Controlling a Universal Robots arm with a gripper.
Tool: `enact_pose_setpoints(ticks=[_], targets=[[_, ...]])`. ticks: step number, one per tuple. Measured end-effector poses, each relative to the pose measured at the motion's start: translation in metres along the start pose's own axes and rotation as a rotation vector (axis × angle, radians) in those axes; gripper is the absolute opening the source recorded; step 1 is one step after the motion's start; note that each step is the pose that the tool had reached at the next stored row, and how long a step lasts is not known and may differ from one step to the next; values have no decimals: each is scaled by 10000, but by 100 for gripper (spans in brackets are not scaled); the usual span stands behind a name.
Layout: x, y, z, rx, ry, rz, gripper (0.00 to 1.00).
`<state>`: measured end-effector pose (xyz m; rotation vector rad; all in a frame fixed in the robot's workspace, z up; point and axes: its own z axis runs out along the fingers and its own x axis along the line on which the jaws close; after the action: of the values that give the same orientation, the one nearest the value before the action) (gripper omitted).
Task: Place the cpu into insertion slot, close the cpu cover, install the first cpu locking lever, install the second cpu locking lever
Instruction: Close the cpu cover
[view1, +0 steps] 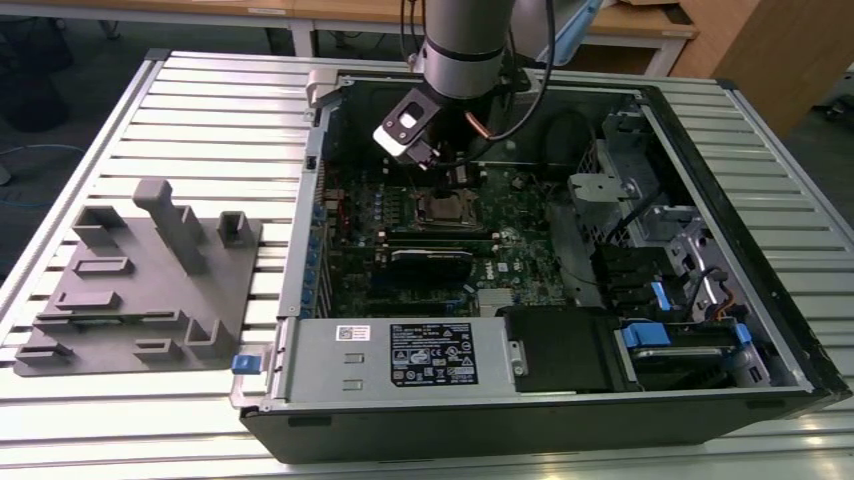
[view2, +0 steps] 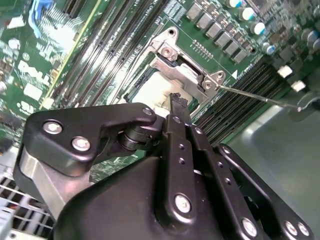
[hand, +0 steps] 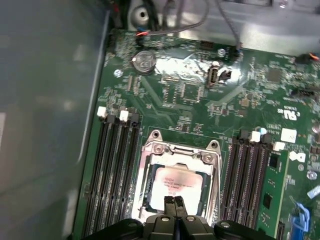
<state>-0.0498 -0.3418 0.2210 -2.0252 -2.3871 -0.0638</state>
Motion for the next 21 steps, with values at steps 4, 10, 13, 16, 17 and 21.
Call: enact_pose_setpoints(ticks=[4,10,13,16,17,21], targets=[[0,0,0,1,1,-21,11],[0,0,1,16,12,-454,11],[0,0,1,35,25,-1003,11],[0,0,2,54,37,-1543,11],[0,0,2,60,42,-1734,11],[0,0,3,72,50,-2060,11]])
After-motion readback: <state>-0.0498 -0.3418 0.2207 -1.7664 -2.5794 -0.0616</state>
